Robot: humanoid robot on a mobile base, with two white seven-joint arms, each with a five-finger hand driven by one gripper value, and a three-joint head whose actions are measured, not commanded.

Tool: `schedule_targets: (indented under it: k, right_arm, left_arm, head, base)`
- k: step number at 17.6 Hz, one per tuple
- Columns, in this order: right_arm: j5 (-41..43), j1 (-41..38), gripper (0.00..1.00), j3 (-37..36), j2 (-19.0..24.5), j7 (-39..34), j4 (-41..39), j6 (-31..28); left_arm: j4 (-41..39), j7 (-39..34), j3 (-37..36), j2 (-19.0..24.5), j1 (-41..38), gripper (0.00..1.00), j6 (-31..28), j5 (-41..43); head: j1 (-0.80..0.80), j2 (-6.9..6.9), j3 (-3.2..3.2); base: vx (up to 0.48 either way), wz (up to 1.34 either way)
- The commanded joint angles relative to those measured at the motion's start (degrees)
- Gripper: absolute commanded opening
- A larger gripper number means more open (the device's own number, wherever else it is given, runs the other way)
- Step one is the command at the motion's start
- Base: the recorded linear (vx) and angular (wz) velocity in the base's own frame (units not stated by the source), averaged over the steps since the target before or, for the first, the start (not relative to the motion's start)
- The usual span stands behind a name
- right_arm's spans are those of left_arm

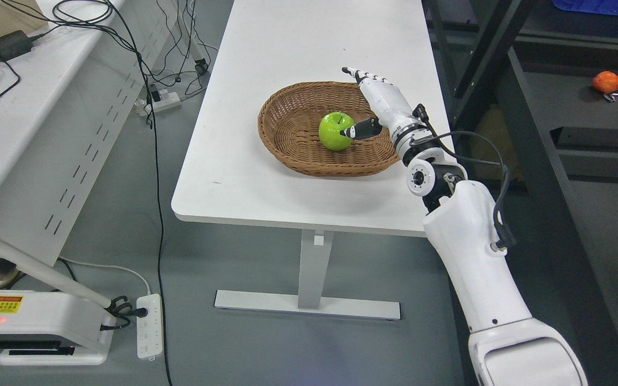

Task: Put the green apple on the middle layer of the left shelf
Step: 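Reach the right hand into the basket beside the green apple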

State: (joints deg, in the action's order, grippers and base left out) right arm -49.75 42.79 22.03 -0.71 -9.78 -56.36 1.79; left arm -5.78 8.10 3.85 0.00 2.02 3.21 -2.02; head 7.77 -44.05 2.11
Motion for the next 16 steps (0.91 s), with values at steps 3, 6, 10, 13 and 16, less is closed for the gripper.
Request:
schedule_targets:
  k: [3, 6, 10, 13, 16]
  right_arm:
    - [-0.34, 3.18, 1.0, 7.06, -0.29, -0.32, 19.97, -0.04]
    - [-0.26, 2.83, 1.0, 8.29, -0.29, -1.56, 19.88, -0.03]
    - [0.62, 3.18, 1.0, 8.47, -0.29, -1.56, 19.27, 1.01]
    - [2.46, 3.27, 1.0, 8.29, -0.29, -1.56, 17.96, 3.21]
    - [2.47, 3.27, 1.0, 8.12, -0.29, -1.38, 16.37, 3.92]
  left_arm:
    - [-0.02, -0.01, -0.07, 1.0, 0.0, 1.0, 0.04, 0.0]
    - [0.07, -0.01, -0.07, 1.0, 0.0, 1.0, 0.04, 0.0]
    - [0.07, -0.01, -0.07, 1.0, 0.0, 1.0, 0.04, 0.0]
    - [-0.02, -0.01, -0.07, 1.0, 0.0, 1.0, 0.04, 0.0]
    - [-0.02, -0.01, 0.11, 1.0, 0.0, 1.0, 0.04, 0.0]
  head:
    - [0.0, 0.0, 0.0]
    - [0.0, 0.0, 0.0]
    - [0.0, 0.0, 0.0]
    - [0.0, 0.0, 0.0]
    - [0.0, 0.0, 0.0]
  base:
    - [0.022, 0.0]
    - [0.033, 0.0]
    - [0.037, 0.0]
    - [0.041, 0.0]
    - [0.039, -0.01]
